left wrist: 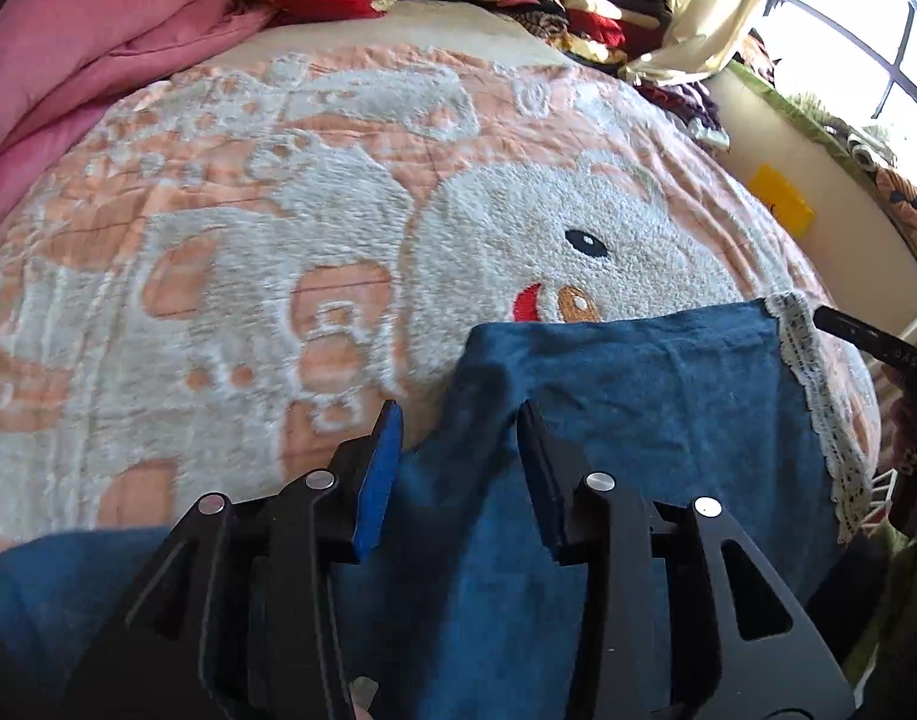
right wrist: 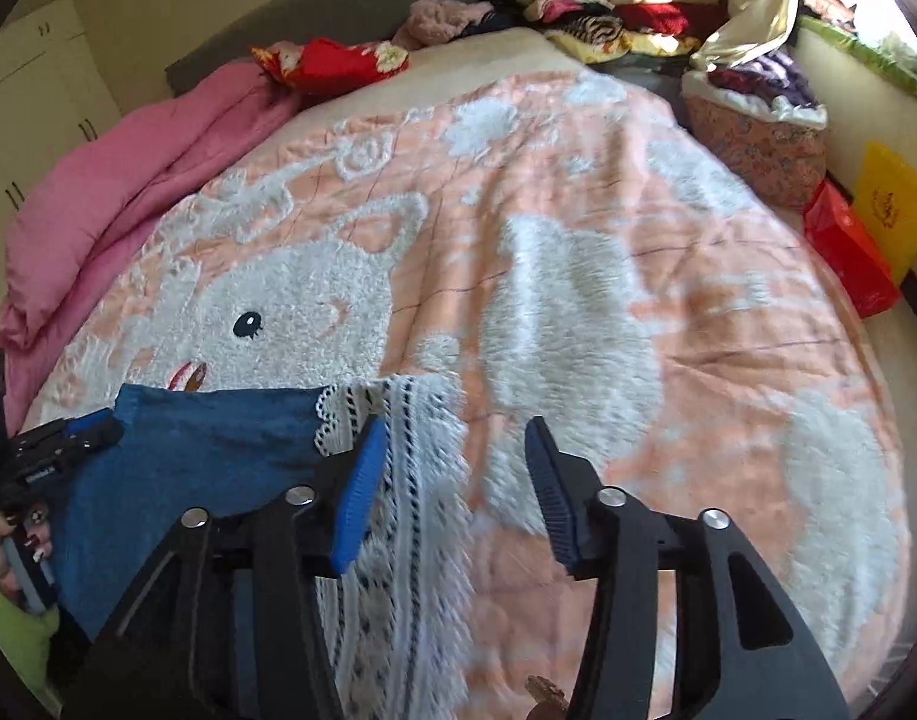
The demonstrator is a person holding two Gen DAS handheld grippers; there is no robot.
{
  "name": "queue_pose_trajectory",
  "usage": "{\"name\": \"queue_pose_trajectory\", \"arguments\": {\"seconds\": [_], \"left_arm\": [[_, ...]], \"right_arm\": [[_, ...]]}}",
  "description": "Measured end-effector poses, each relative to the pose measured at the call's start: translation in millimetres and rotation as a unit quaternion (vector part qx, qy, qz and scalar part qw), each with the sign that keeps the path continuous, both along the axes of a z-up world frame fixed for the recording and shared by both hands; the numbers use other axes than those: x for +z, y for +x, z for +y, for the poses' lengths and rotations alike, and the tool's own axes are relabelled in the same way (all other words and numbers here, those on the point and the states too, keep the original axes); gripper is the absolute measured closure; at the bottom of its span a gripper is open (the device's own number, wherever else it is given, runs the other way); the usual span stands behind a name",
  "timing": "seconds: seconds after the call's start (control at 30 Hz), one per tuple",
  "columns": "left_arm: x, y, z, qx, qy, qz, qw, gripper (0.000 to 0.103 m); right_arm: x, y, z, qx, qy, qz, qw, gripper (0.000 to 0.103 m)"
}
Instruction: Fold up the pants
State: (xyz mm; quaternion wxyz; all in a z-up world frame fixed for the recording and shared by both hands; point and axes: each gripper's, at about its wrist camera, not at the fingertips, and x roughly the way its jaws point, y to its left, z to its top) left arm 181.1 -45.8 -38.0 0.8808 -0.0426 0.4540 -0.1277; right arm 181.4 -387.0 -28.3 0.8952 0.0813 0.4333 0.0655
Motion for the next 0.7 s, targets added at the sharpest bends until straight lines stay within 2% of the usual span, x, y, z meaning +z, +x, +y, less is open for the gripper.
{"name": "queue_pose_trajectory", "arguments": {"seconds": [0.1,0.17,0.3,0.37,0.47,0.5,0.53,0.57,0.6,0.7], "left_arm": [[15,-26,25,0.022,-0.015,-0.018,0.9995,0.063],[20,-46,43,0.035,-0.016,-0.019,0.9991,0.062],[22,-75,68,0.054,0.024,-0.017,0.9981,0.062],[22,-79,74,0.058,0.030,-0.014,0.9978,0.061],[20,-72,72,0.060,0.030,-0.010,0.9977,0.051],[17,-69,71,0.062,0.036,-0.007,0.9974,0.046],[11,-64,71,0.073,0.051,0.002,0.9960,0.046],[2,-57,75,0.095,0.074,0.021,0.9925,0.046],[-2,-56,78,0.101,0.077,0.025,0.9916,0.048],[-13,-60,95,0.110,0.064,0.028,0.9915,0.061]], "right_arm": [[12,-31,-6,-0.006,0.004,-0.016,1.000,0.051],[17,-56,-2,0.001,-0.009,-0.025,1.000,0.046],[19,-99,20,0.029,-0.043,-0.034,0.998,0.041],[16,-109,38,0.054,-0.054,-0.032,0.997,0.038],[11,-107,71,0.101,-0.058,-0.023,0.993,0.035],[10,-104,82,0.113,-0.061,-0.020,0.991,0.033],[5,-97,96,0.129,-0.065,-0.010,0.989,0.031],[0,-91,105,0.140,-0.069,0.001,0.988,0.031],[-5,-86,111,0.141,-0.076,0.010,0.987,0.031],[-30,-69,114,0.107,-0.145,0.062,0.982,0.031]]}}
